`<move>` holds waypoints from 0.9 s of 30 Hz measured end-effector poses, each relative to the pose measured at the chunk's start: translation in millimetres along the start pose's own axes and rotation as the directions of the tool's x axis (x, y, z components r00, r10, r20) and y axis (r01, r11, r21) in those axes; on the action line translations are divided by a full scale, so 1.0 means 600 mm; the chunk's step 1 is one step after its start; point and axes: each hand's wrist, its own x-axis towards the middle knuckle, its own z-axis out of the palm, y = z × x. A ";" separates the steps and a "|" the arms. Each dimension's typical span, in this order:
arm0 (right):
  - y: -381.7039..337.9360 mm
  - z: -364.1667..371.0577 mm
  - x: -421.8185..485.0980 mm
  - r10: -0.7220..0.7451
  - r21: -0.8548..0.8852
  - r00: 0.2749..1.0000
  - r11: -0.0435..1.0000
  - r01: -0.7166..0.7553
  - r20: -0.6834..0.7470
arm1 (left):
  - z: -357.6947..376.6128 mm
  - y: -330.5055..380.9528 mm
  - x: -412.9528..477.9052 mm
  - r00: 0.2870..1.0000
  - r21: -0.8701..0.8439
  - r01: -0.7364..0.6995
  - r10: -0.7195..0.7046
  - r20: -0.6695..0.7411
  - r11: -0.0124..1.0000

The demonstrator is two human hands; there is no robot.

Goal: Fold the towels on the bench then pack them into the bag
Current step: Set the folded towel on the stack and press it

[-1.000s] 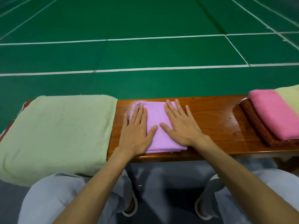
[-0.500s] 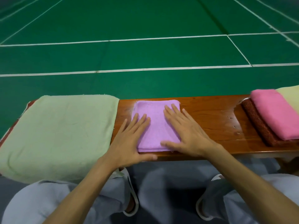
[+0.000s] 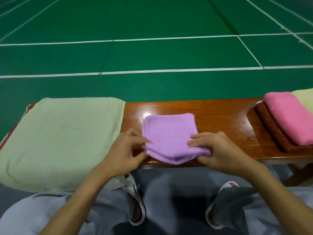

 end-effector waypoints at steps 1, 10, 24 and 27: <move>0.001 -0.014 0.005 0.051 0.104 0.999 0.993 -0.052 0.012 | -0.003 0.004 0.006 0.999 -0.085 0.038 -0.036 0.016 0.996; 0.039 0.000 0.098 0.335 0.476 0.926 0.852 -0.218 -0.175 | 0.038 -0.006 0.070 0.882 -0.294 0.421 -0.463 -0.089 0.858; 0.019 0.047 0.122 0.483 0.135 0.710 0.862 -0.489 -0.513 | 0.046 0.037 0.087 0.803 0.198 0.358 -0.193 -0.563 0.913; 0.001 0.046 0.122 0.335 -0.074 0.722 0.879 -0.470 -0.605 | 0.062 0.048 0.093 0.954 0.529 0.038 0.126 -0.270 0.848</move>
